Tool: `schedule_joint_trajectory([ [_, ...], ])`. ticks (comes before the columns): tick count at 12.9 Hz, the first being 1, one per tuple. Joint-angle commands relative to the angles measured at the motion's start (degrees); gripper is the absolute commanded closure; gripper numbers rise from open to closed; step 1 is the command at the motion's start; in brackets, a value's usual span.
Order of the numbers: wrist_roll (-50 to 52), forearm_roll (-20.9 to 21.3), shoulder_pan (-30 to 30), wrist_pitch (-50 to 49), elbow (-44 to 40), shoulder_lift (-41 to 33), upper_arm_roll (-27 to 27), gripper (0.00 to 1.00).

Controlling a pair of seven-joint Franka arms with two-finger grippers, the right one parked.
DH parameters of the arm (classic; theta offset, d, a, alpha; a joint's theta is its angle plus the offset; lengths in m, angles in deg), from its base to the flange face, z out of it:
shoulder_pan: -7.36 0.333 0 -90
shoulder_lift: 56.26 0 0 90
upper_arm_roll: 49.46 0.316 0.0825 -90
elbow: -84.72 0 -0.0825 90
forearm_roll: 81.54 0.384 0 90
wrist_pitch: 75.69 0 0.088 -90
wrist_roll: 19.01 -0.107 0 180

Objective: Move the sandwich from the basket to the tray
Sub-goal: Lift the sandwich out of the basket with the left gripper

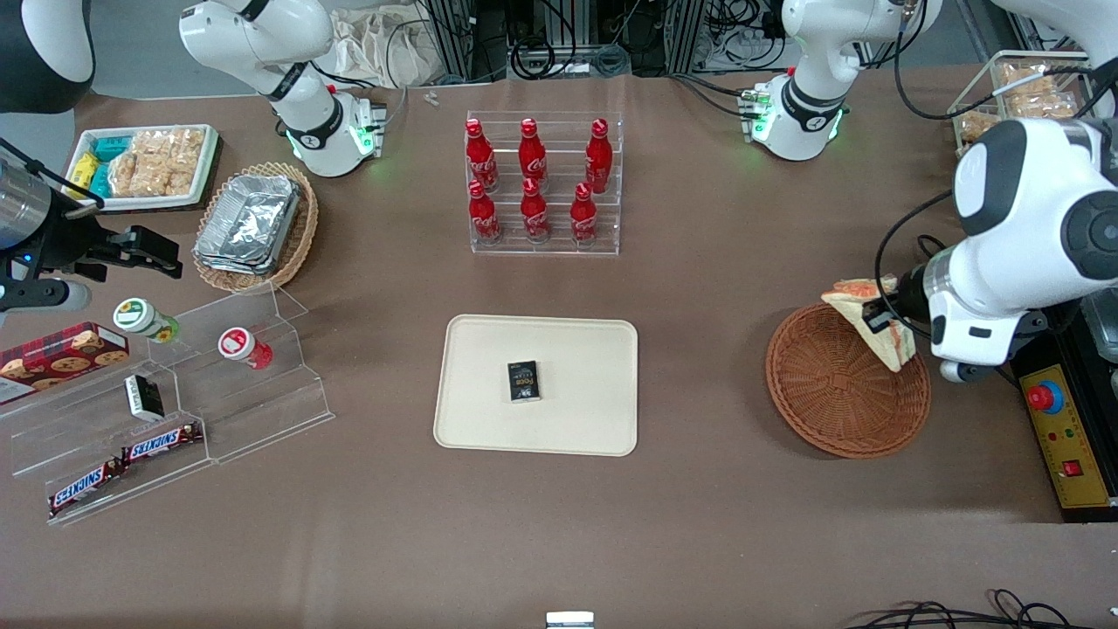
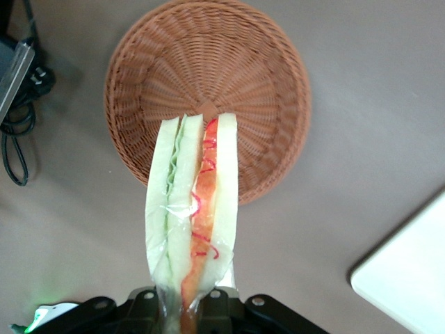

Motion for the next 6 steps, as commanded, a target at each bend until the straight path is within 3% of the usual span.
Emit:
schedule_joint_trajectory([
  [1, -5.6, 0.3, -0.3, -2.2, -2.3, 1.3, -1.6, 0.91],
  [4, -5.0, 5.2, -1.1, -0.9, -2.3, 1.6, -8.0, 0.88],
  [6, -5.3, 6.0, -1.3, -0.9, -2.9, 1.9, -12.3, 0.92],
])
